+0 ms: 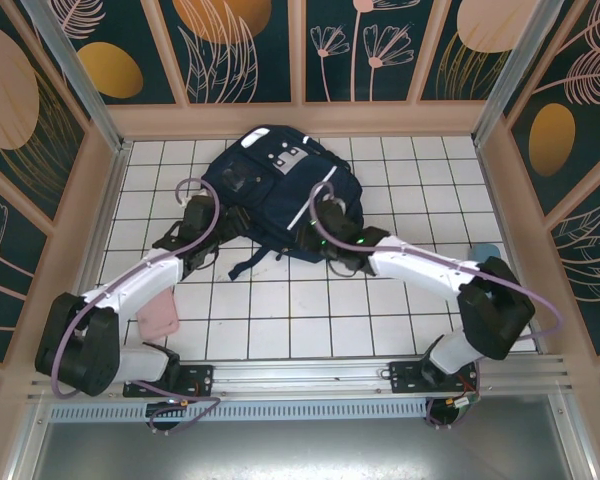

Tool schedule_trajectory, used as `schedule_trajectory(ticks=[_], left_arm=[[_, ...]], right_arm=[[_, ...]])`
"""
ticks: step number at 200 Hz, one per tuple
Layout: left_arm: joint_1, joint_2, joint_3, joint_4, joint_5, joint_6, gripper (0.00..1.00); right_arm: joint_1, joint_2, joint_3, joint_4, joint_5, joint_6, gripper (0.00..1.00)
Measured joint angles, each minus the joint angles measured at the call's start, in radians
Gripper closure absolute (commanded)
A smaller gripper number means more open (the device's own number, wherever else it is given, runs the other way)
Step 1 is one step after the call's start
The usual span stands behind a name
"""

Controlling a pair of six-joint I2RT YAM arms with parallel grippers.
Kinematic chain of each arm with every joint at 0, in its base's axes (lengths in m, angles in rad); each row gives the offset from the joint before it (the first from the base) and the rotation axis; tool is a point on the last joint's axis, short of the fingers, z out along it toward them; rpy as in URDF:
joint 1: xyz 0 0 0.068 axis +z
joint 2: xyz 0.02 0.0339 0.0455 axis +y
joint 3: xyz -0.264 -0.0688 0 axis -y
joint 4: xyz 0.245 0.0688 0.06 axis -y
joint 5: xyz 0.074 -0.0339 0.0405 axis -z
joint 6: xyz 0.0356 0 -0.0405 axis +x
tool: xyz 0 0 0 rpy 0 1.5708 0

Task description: Pack the student bag

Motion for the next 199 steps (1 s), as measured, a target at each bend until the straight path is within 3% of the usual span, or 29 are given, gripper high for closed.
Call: schedule_trajectory(ticks=[28, 59, 161, 199], left_arm=[[0.036, -0.054, -0.056, 0.002, 0.002, -0.022, 0.06], [0.065, -0.113, -0.104, 0.0, 0.0, -0.033, 0.04], [0.074, -0.149, -0.151, 0.022, 0.042, -0.048, 0.03], [0.074, -0.141, -0.151, 0.043, 0.061, -0.05, 0.03]], right_arm=[[0.111, 0.183, 0.129, -0.076, 0.059, 0.08, 0.58], [0.165, 0.336, 0.262, -0.128, 0.117, 0.139, 0.6], [0.155, 0.525, 0.45, -0.254, 0.202, 0.274, 0.67], [0.149, 0.546, 0.463, -0.284, 0.21, 0.31, 0.84]])
